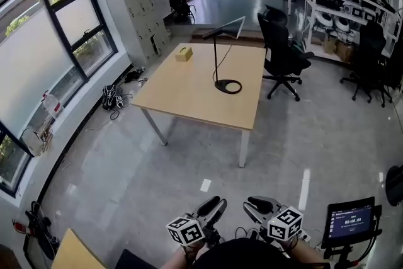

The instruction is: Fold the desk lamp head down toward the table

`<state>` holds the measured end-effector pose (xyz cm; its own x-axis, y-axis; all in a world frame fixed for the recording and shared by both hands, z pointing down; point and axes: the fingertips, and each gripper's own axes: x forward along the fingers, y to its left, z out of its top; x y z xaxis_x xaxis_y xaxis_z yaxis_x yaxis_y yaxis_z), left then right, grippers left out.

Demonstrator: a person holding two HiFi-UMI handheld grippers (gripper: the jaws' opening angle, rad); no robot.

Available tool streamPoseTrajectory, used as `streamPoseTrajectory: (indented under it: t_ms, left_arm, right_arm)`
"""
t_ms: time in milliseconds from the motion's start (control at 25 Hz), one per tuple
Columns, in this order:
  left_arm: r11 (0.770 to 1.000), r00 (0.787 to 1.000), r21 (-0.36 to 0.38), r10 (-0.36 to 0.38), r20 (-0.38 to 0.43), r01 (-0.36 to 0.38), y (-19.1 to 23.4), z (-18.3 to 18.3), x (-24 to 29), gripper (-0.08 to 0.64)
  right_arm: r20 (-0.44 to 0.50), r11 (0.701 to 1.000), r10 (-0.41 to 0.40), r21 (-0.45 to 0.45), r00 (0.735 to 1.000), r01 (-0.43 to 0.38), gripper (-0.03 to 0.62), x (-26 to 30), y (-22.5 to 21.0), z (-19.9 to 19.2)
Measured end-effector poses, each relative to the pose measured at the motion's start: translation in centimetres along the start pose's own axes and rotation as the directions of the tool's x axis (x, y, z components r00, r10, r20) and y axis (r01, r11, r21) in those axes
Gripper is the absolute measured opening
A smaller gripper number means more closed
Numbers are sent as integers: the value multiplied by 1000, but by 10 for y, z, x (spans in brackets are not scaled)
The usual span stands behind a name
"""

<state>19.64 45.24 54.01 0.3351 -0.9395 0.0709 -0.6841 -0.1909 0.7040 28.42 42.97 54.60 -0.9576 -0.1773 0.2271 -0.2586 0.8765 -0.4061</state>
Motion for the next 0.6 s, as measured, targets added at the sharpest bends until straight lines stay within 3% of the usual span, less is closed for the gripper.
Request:
streamPoseTrajectory:
  t_ms: [360, 600]
  left_arm:
    - [993, 998, 113, 37, 59, -44, -35, 10, 56, 163]
    - [993, 999, 116, 31, 31, -34, -45, -5, 92, 163]
  right_arm:
    - [34, 1000, 11, -23, 999, -10, 94, -36, -49, 35]
    - [35, 1000, 13, -20, 999, -13, 94, -49, -81, 39]
